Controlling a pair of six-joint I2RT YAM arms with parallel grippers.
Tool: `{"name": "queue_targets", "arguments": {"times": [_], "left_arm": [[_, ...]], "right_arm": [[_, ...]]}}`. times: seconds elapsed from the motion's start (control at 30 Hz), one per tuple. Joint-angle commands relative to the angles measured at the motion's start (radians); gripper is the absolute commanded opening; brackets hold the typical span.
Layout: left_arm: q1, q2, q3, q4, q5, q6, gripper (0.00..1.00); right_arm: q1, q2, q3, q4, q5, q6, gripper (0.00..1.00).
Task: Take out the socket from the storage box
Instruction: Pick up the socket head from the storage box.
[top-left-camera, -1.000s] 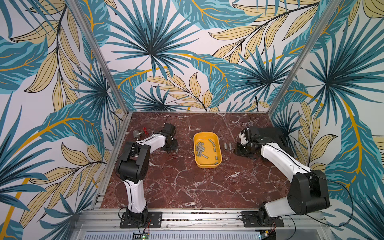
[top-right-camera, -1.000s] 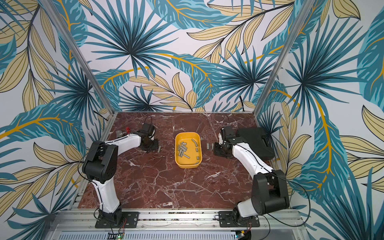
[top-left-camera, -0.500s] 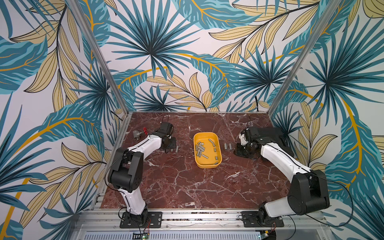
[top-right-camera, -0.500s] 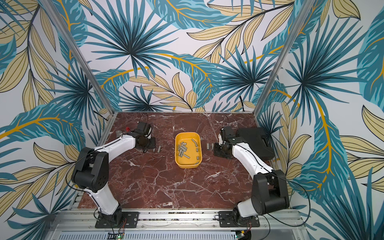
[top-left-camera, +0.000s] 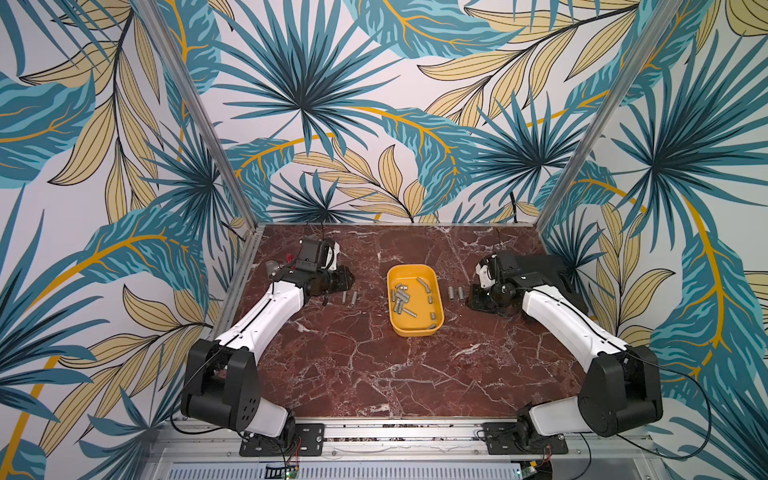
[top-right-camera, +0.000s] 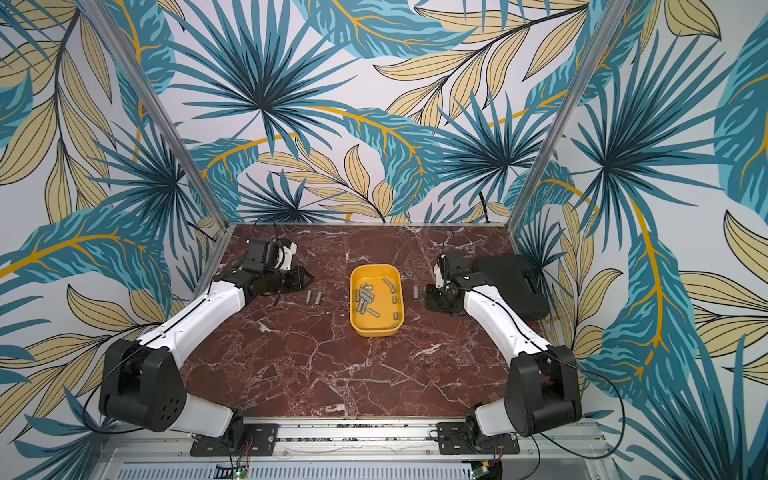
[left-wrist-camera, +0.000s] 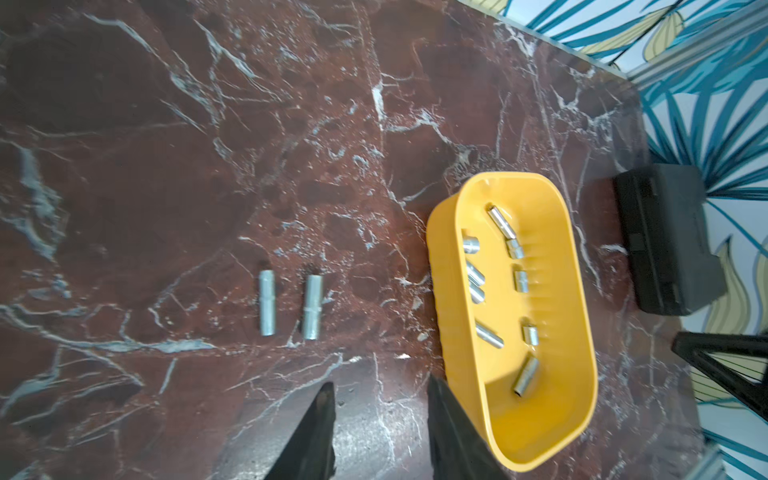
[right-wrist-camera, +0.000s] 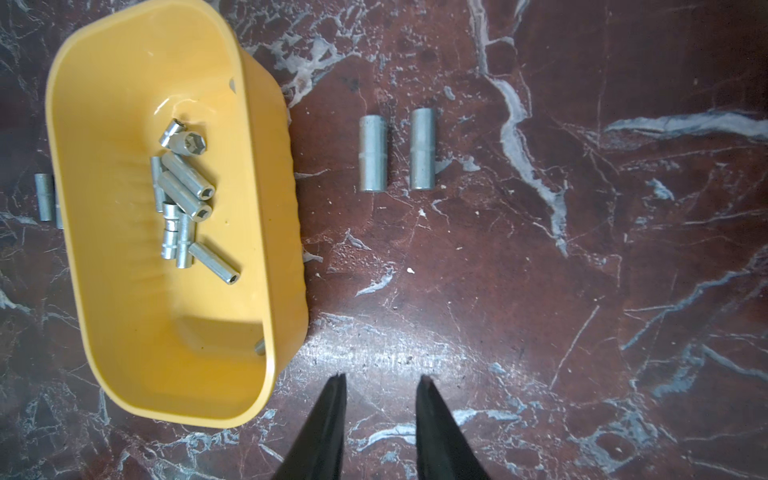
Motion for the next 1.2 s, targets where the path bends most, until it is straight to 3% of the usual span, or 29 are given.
{"name": "queue_targets", "arguments": {"times": [0.0,0.13,0.37,0.67,1.17], "left_arm": [[0.008,-0.044,-0.067,0.086,0.144,-0.056,0.40],[0.007,-0.058,-0.128,0.177,0.281,-0.101,0.40],[0.007,-0.080,-0.196,0.231,0.339,-0.114,0.40],[0.007,-0.098,-0.237,0.250,0.299,-0.133,0.40],[0.006,-0.096,-0.296,0.303,0.278,-0.169,0.40]], "right_arm": [[0.033,0.035,0.049,-0.012,0.016,-0.009,0.31],[0.081,0.100,0.110,-0.017,0.028,-0.012,0.31],[0.157,0.233,0.225,-0.023,0.055,-0.023,0.31],[0.211,0.413,0.363,-0.017,0.087,-0.037,0.31],[0.235,0.669,0.606,-0.069,0.240,-0.077,0.30]]}}
